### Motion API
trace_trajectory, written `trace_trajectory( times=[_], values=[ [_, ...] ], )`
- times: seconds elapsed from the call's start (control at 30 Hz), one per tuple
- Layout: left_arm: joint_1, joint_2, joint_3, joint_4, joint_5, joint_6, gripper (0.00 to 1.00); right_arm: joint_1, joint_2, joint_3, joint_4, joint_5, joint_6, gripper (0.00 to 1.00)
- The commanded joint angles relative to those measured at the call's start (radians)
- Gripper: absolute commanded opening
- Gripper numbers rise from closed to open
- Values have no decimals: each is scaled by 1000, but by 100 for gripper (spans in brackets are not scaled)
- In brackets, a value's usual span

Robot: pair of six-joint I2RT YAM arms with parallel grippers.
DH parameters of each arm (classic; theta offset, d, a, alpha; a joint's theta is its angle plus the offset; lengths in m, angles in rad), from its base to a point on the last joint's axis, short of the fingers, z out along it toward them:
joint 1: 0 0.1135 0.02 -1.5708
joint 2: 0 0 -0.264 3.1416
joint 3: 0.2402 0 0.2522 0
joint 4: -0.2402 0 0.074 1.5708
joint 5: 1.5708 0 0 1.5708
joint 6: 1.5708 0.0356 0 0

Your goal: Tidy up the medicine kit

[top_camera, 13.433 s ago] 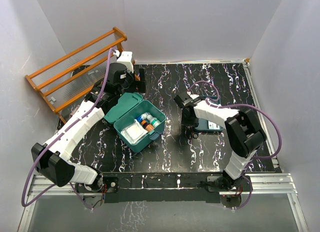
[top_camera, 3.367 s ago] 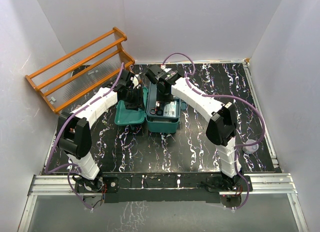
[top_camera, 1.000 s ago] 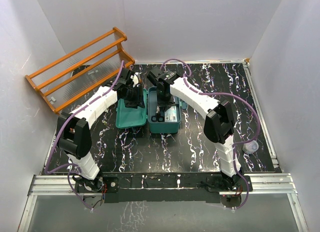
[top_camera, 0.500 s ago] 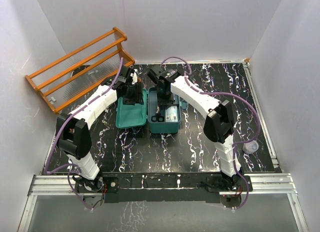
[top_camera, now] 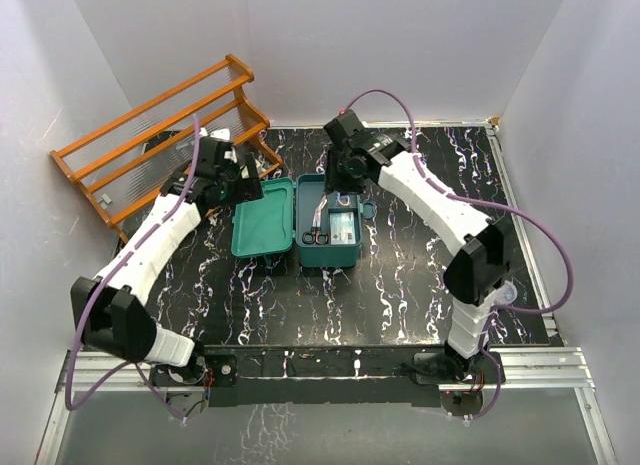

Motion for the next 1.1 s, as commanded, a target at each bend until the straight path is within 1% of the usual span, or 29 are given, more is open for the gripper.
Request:
trace_trajectory(
  times=[0.0,0.03,0.17,0.27,0.43,0.57,0.7,0.87,1.07],
  values=[
    [37,-102,-87,61,-28,1,95,-57,-105,-114,217,-19,-9,37],
    [52,-114,-104,68,-13,-1,98,-65,-119,-139,245,-29,-8,37],
    [131,-147,-191,141,114,-25,99,-103,-180,-239,338,-64,-2,38],
    [187,-154,-260,206,221,-61,99,-133,-199,-284,371,-87,-1,39],
    [279,-155,-399,353,422,-121,99,-167,-203,-300,380,-105,-11,39],
    [312,-124,-456,453,544,-147,99,-183,-201,-301,378,-112,-19,39],
    [335,-88,-511,563,653,-207,98,-192,-200,-302,376,-120,-21,38],
    [344,-84,-562,642,690,-214,98,-198,-194,-302,376,-121,-24,38],
    [350,-43,-621,741,728,-219,98,-202,-173,-291,379,-125,-32,37]
  ],
)
